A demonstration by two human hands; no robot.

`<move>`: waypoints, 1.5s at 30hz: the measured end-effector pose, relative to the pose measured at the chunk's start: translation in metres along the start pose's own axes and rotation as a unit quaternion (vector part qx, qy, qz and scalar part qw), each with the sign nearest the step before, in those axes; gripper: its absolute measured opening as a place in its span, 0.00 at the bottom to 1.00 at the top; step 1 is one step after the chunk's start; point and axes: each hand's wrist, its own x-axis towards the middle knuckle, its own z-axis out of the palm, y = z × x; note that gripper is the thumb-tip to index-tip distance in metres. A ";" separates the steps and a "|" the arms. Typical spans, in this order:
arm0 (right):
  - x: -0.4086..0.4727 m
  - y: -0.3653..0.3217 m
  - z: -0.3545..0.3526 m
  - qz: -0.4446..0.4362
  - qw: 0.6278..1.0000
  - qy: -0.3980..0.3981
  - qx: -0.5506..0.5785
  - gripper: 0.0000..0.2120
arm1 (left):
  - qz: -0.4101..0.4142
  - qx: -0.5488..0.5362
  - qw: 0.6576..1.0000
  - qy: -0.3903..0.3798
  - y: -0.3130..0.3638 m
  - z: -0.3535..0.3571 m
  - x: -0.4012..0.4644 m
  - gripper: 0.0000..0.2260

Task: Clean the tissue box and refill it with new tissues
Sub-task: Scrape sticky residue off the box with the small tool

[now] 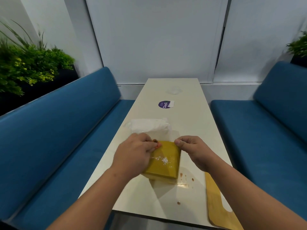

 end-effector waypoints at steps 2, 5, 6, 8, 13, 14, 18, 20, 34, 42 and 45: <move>-0.001 0.001 0.001 -0.001 1.000 0.001 0.015 0.13 | -0.037 -0.016 0.999 0.031 -0.012 -0.001 -0.016 0.16; -0.001 0.001 0.002 -0.003 0.999 0.008 0.031 0.12 | -0.097 -0.020 0.994 0.044 -0.020 0.000 -0.035 0.13; 0.000 0.000 0.003 -0.004 0.999 0.012 0.033 0.11 | -0.120 -0.026 0.991 0.047 -0.020 0.002 -0.040 0.10; 0.000 0.000 0.003 -0.007 0.999 0.016 0.035 0.12 | -0.152 -0.045 0.986 0.053 -0.017 0.005 -0.045 0.09; -0.001 0.003 0.004 -0.018 0.999 0.026 0.025 0.13 | -0.146 -0.067 0.984 0.072 0.000 0.005 -0.043 0.08; -0.001 0.003 0.005 -0.019 0.999 0.028 0.022 0.13 | -0.132 -0.065 0.986 0.075 0.004 0.005 -0.042 0.07; 0.000 0.003 0.006 -0.017 0.999 0.031 0.015 0.13 | -0.063 -0.069 0.994 0.055 0.028 0.011 -0.040 0.09; 0.000 0.002 0.005 -0.013 1.000 0.026 0.011 0.13 | -0.037 -0.060 0.997 0.039 0.030 0.012 -0.039 0.09; -0.001 0.000 0.005 -0.005 1.000 0.023 0.013 0.14 | -0.046 -0.050 0.996 0.062 0.024 0.012 -0.029 0.10; 0.000 0.001 0.006 -0.007 0.999 0.034 0.029 0.15 | -0.045 -0.060 0.994 0.081 0.031 0.024 -0.016 0.09; 0.001 0.001 0.007 -0.004 0.999 0.039 0.036 0.14 | 0.020 -0.064 0.995 0.067 0.035 0.027 -0.015 0.08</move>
